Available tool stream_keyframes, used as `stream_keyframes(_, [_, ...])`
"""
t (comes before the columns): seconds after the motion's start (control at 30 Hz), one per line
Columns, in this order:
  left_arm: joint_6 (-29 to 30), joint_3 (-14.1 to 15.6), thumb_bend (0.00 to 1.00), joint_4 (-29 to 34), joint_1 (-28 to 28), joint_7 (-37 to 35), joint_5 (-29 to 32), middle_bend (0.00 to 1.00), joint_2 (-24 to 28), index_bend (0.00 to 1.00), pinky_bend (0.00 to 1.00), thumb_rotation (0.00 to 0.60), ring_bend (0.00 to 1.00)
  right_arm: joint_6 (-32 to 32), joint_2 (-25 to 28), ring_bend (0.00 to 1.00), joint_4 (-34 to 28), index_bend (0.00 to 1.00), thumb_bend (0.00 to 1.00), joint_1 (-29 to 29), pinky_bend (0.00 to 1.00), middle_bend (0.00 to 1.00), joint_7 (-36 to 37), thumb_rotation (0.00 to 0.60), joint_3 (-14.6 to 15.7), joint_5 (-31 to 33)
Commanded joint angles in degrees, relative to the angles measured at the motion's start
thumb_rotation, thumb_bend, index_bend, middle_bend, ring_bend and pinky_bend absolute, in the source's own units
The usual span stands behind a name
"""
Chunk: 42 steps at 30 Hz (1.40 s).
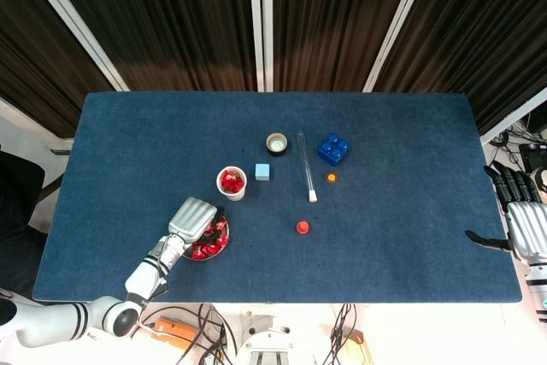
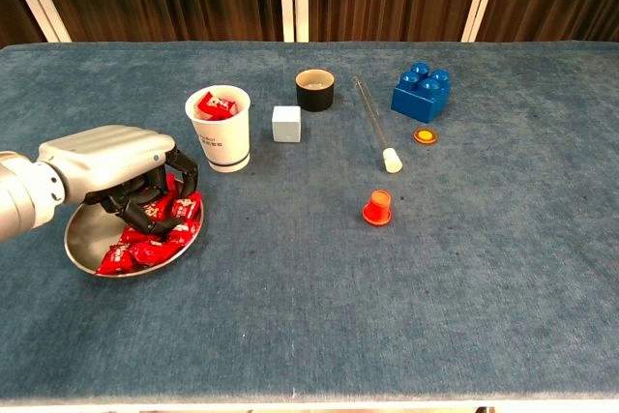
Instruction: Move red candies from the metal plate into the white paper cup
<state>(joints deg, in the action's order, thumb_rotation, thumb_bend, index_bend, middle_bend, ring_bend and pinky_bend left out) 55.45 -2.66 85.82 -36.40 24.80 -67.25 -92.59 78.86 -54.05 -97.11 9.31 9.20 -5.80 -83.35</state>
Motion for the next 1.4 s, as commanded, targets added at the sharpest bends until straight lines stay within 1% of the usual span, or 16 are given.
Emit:
stream_keyframes(0.03, [0.11, -0.08, 0.36, 0.05, 0.10, -0.43, -0.06, 0.91, 0.16, 0.60, 0.80, 0.600, 0.87, -0.03, 0.00, 0.00, 0.00, 0.00, 0.06, 0.03, 0.03, 0.00, 0.00, 0.600, -0.01, 0.01])
stream_keyframes(0.17, [0.78, -0.36, 0.37, 0.42, 0.48, -1.26, -0.14, 0.91, 0.79, 0.61, 0.80, 0.600, 0.87, 0.06, 0.05, 0.00, -0.10, 0.00, 0.06, 0.02, 0.03, 0.00, -0.01, 0.600, -0.06, -0.03])
stream_keyframes(0.33, [3.68, -1.23, 0.37, 2.50, 1.71, -3.08, -1.22, 0.91, 2.87, 0.61, 0.80, 0.600, 0.87, 0.25, 0.11, 0.00, -0.20, 0.00, 0.06, -0.01, 0.03, 0.00, 0.00, 0.600, -0.10, -0.18])
stream_keyframes(0.47, [6.96, -2.88, 0.37, 5.72, 2.73, -5.33, -2.74, 0.91, 5.45, 0.61, 0.80, 0.600, 0.87, 0.47, 0.14, 0.00, -0.22, 0.00, 0.06, -0.11, 0.03, 0.00, 0.03, 0.600, -0.07, -0.34])
stream_keyframes(0.63, [8.42, -5.97, 0.37, 8.26, 2.18, -7.62, -3.43, 0.91, 7.37, 0.61, 0.80, 0.600, 0.87, 0.86, 0.17, 0.00, -0.18, 0.00, 0.06, -0.44, 0.03, 0.00, 0.23, 0.600, 0.01, -0.31])
stream_keyframes(0.8, [5.66, -9.49, 0.37, 9.02, -1.10, -6.62, -1.21, 0.91, 7.81, 0.61, 0.80, 0.600, 0.87, 0.93, 0.15, 0.00, -0.19, 0.00, 0.06, -0.49, 0.03, 0.00, 0.24, 0.600, 0.06, -0.43])
stream_keyframes(0.9, [3.18, -11.34, 0.37, 8.08, -3.53, -4.70, 2.18, 0.91, 7.20, 0.61, 0.80, 0.600, 0.87, 0.97, 0.10, 0.00, -0.12, 0.00, 0.06, -0.55, 0.03, 0.00, 0.35, 0.600, 0.08, -0.43])
stream_keyframes(1.0, [1.25, -12.57, 0.37, 6.81, -5.51, -3.09, 5.73, 0.91, 6.51, 0.61, 0.80, 0.600, 0.87, 0.98, 0.01, 0.00, 0.09, 0.00, 0.06, -0.65, 0.03, 0.00, 0.58, 0.600, 0.12, -0.31])
stream_keyframes(1.1, [0.34, -13.05, 0.36, 5.70, -6.79, -1.79, 8.50, 0.91, 6.00, 0.61, 0.80, 0.600, 0.87, 1.02, -0.07, 0.00, 0.43, 0.00, 0.06, -0.81, 0.03, 0.00, 0.88, 0.600, 0.19, -0.20])
stream_keyframes(1.17, [0.21, -13.07, 0.36, 5.29, -7.22, -1.25, 9.70, 0.91, 5.80, 0.59, 0.80, 0.600, 0.87, 1.05, -0.13, 0.00, 0.65, 0.00, 0.06, -0.89, 0.03, 0.00, 1.08, 0.600, 0.20, -0.12])
stream_keyframes(1.4, [1.22, -11.77, 0.26, 5.42, -7.45, -0.06, 11.17, 0.91, 5.70, 0.43, 0.80, 0.600, 0.87, 0.72, -0.41, 0.00, 1.31, 0.00, 0.06, -0.75, 0.03, 0.00, 1.56, 0.600, 0.19, -0.15])
